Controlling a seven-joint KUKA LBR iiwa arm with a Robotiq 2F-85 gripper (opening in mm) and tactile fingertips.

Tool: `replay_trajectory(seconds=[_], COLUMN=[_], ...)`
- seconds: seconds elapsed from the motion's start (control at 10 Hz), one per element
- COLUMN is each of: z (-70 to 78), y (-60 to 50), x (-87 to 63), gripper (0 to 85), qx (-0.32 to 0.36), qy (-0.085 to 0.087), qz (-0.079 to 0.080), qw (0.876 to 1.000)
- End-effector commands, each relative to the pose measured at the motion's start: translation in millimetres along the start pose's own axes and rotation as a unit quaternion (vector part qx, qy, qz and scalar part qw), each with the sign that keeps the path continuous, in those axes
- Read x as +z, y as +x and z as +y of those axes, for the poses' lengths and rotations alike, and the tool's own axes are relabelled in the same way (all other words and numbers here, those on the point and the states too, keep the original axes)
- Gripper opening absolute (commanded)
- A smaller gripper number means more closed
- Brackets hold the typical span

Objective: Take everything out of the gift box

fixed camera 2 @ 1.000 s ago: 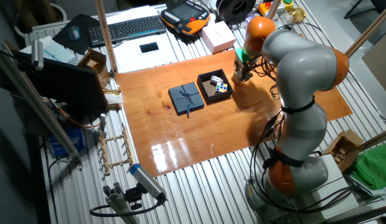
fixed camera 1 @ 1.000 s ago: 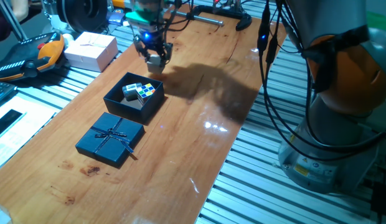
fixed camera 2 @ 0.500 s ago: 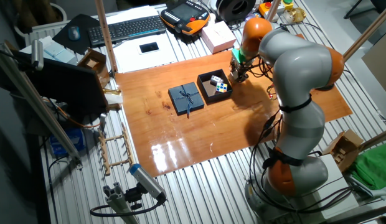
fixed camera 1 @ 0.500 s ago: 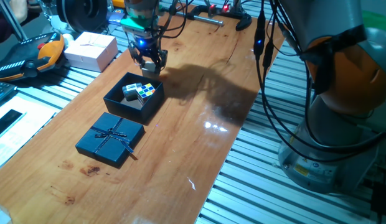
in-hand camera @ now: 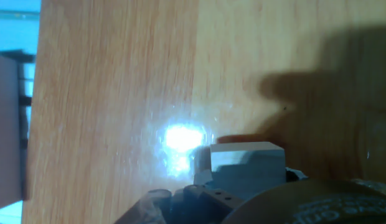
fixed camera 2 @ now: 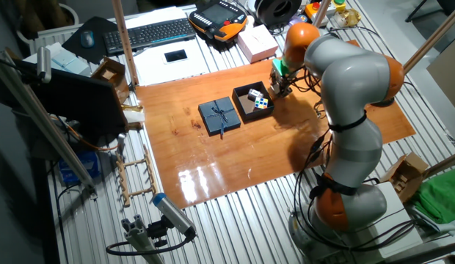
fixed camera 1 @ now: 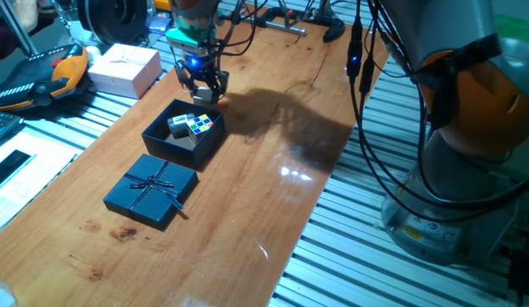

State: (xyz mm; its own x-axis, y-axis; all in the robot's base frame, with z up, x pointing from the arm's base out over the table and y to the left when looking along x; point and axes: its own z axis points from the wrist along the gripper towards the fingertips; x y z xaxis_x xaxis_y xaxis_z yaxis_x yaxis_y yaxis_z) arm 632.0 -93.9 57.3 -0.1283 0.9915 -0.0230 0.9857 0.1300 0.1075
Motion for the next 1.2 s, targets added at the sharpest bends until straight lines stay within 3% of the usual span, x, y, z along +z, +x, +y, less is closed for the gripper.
replay_trajectory(seconds=[0.0, 0.4, 0.7, 1.1], z=[-0.1, -0.1, 0.1, 0.8], y=[0.1, -0.7, -2.0, -4.6], x=[1.0, 0.6, -3.0, -30.3], gripper=[33.0, 64.0, 66.0, 64.0], qx=[0.002, 0.013, 0.010, -0.009], qy=[-0.001, -0.004, -0.003, 0.005], qz=[0.000, -0.004, -0.003, -0.009], qw=[1.000, 1.000, 1.000, 1.000])
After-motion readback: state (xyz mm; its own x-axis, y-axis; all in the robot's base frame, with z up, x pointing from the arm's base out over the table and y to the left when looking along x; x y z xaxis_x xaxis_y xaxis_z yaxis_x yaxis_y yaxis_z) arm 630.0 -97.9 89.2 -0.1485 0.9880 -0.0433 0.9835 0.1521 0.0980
